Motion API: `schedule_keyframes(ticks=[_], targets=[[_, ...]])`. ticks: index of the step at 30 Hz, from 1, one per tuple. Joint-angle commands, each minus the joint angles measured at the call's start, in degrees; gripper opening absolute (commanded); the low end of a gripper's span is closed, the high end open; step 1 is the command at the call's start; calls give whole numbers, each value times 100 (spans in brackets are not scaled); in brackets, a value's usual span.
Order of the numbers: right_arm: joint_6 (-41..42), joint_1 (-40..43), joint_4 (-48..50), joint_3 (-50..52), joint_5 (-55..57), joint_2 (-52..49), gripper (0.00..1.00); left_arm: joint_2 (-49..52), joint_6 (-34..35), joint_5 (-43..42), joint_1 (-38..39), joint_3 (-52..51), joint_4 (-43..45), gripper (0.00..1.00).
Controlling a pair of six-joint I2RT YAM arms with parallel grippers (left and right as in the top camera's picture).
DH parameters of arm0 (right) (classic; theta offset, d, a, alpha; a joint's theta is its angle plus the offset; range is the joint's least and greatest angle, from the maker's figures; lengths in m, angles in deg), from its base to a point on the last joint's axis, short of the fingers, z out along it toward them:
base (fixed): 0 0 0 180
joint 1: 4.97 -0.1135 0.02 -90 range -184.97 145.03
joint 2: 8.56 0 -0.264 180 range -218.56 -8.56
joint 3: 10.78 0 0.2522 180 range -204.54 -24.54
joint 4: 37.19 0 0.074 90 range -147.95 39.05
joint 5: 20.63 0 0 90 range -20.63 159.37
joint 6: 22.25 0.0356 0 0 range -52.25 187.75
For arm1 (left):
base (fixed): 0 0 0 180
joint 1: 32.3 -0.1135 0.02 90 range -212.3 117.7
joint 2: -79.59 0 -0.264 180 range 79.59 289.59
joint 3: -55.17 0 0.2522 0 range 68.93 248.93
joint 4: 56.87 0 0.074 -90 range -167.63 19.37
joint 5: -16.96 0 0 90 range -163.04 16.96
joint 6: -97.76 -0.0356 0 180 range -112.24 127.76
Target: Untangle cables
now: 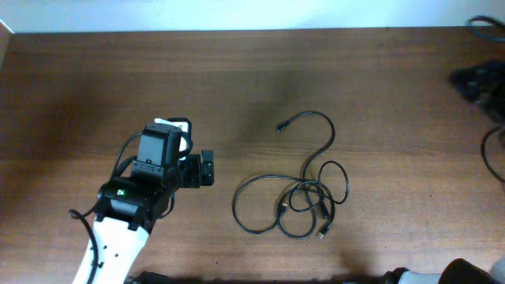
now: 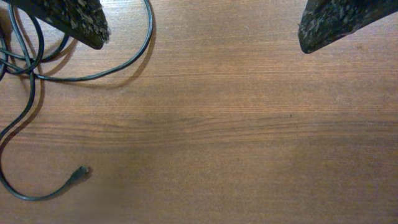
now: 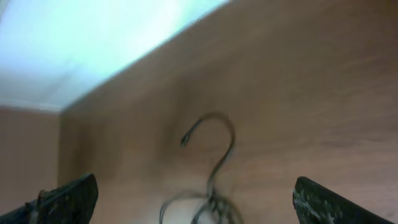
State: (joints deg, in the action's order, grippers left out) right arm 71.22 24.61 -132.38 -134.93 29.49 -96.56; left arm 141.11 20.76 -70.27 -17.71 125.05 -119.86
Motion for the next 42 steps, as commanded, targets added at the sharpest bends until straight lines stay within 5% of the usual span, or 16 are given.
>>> schedule_keyframes(ticks=[1,4,8,16,19,20,21,27,35,42], targets=[[-1217,-1084,-466,26,42,-105,99,-7,-92,-44,-24,-2,9,99],[-1307,-2522,-767,46,1902,-435,99,-7,-92,-44,-24,-2,9,99],[-1246,-3215,-872,651,2264,-1038,99,-7,-92,-44,-24,-4,9,99],[-1237,-3512,844,4138,1069,-1106,90,-7,-92,-44,-24,-2,9,99],[-903,-3786,1381,4546,1078,-1106,40,-7,-92,-44,-24,-2,9,99],[-894,-3788,1405,4546,1073,-1104,14,-7,-92,-44,-24,-2,9,99],[-887,-3788,1567,4546,1073,-1104,4,-7,-92,-44,-24,-2,9,99],[-673,-3788,1775,4310,1054,-713,4,-7,-92,-44,-24,-2,9,99],[417,-3788,1368,1930,1893,1565,4,-7,-92,-44,-24,-4,9,99],[1021,-3788,1926,387,1961,1856,4,-7,-92,-44,-24,-2,9,99]])
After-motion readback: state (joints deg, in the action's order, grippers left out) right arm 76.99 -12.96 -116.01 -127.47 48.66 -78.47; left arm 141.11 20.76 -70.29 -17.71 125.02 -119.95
